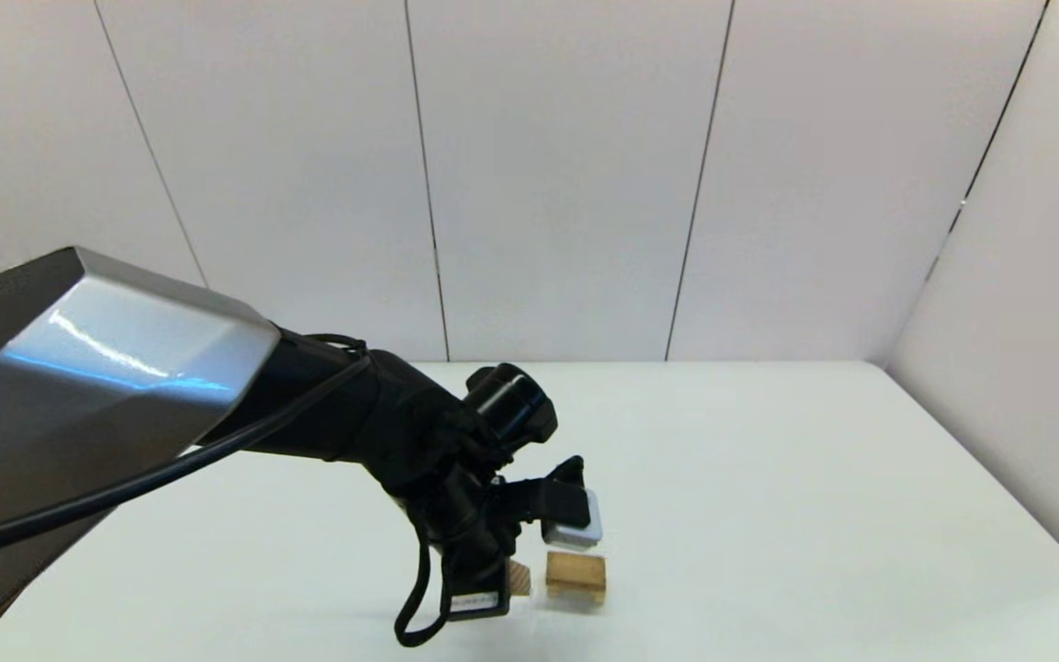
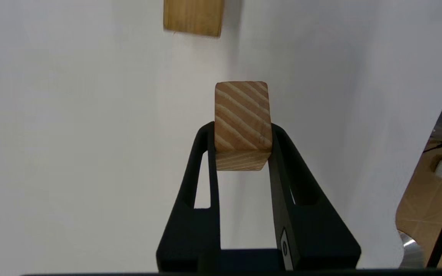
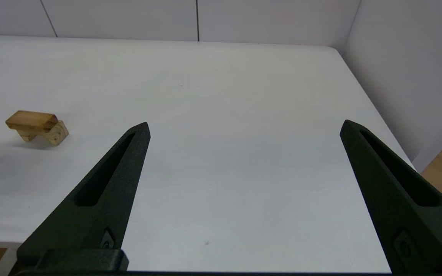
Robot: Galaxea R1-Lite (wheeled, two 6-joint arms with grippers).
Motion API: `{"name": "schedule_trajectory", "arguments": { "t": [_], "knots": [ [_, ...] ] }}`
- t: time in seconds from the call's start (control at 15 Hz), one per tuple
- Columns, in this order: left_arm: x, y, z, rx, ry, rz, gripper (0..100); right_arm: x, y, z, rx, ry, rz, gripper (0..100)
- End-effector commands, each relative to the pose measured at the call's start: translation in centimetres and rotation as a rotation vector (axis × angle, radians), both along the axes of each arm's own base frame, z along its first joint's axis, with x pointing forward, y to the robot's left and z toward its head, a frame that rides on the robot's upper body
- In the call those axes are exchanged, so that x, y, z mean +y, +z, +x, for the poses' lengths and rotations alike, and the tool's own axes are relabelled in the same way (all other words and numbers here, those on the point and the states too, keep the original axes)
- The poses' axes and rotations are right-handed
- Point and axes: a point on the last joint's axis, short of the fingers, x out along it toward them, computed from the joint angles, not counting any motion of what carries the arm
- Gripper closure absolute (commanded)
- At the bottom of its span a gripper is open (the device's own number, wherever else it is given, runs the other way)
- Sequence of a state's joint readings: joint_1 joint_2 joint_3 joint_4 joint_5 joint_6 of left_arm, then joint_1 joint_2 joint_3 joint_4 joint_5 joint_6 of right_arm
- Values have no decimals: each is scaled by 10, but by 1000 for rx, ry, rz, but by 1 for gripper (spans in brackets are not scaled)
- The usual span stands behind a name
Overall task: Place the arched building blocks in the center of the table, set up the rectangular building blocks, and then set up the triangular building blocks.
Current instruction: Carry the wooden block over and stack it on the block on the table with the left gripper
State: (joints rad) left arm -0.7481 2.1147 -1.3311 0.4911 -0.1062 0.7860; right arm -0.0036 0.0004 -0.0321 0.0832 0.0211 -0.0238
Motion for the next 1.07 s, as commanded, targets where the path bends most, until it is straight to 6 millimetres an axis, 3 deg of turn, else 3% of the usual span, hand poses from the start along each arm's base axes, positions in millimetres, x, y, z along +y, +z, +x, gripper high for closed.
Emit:
{"name": "schedule_trajectory", "arguments": {
  "t": [0.07, 0.53, 1.07],
  "knots": [
    [-9, 3, 4, 14, -30, -54, 100, 0, 0, 0, -1, 1, -1, 0],
    [-32, 7, 19, -25, -117, -124, 100, 0, 0, 0, -2, 1, -1, 0],
    [-45, -14, 32, 1, -150, -133, 100, 0, 0, 0, -1, 1, -1, 0]
  ]
}}
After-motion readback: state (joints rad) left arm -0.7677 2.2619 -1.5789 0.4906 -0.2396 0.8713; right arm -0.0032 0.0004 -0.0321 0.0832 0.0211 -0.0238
